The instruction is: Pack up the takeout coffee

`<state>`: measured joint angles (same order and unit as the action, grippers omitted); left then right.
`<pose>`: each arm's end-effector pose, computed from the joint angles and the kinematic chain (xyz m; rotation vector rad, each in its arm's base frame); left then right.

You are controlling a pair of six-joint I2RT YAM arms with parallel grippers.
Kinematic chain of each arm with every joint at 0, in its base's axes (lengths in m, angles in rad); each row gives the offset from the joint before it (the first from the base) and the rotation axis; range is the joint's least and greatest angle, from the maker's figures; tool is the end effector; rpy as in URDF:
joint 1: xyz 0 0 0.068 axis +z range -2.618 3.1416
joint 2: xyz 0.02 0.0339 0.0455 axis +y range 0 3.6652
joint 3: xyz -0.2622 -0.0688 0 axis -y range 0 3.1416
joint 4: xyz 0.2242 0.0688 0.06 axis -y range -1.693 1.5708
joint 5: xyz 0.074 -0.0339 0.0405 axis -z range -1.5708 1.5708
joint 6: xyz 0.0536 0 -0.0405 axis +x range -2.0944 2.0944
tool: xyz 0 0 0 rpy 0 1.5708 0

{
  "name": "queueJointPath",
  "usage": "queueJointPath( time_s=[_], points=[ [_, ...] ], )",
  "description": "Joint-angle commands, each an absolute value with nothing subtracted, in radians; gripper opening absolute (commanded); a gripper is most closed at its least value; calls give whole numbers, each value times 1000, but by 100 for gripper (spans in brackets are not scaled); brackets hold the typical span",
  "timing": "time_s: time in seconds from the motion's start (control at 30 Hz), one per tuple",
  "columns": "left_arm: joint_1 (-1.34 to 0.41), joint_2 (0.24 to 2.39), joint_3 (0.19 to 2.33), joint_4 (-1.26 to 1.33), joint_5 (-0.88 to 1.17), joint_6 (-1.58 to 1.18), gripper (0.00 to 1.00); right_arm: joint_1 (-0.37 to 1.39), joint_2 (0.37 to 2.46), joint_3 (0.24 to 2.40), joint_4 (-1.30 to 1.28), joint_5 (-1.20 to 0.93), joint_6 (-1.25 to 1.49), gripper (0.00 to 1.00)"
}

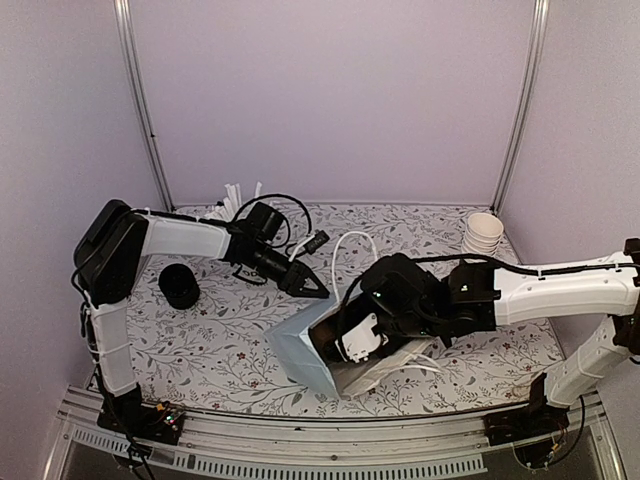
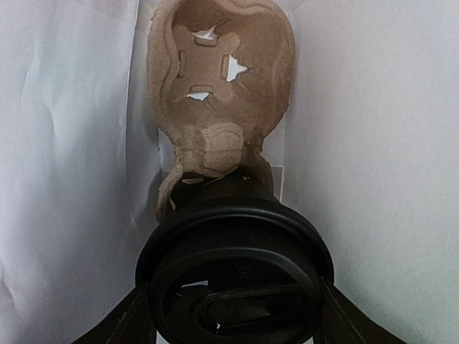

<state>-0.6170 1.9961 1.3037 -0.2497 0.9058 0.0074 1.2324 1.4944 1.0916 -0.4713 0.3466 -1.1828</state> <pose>0.3035 -0.2670 0.1688 1.1306 2.2307 -1.3876 0.1200 0.2860 0.2468 -2.1981 0.9993 -0.4000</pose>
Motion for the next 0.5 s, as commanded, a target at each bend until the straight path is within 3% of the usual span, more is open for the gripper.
queueJointPath(
  time_s=[0.0, 0.27, 0.47],
  points=[
    [-603, 2018, 1333, -264, 932, 33, 50, 1229, 1518, 1077, -442, 348, -1163, 38],
    [-603, 2044, 1336, -265, 972, 39, 49, 1205, 1539, 1101, -459, 333, -1146, 39],
    [-603, 2068, 1354, -270, 1011, 48, 49, 1179, 1588, 1234, -620, 239, -1082, 39]
  ],
)
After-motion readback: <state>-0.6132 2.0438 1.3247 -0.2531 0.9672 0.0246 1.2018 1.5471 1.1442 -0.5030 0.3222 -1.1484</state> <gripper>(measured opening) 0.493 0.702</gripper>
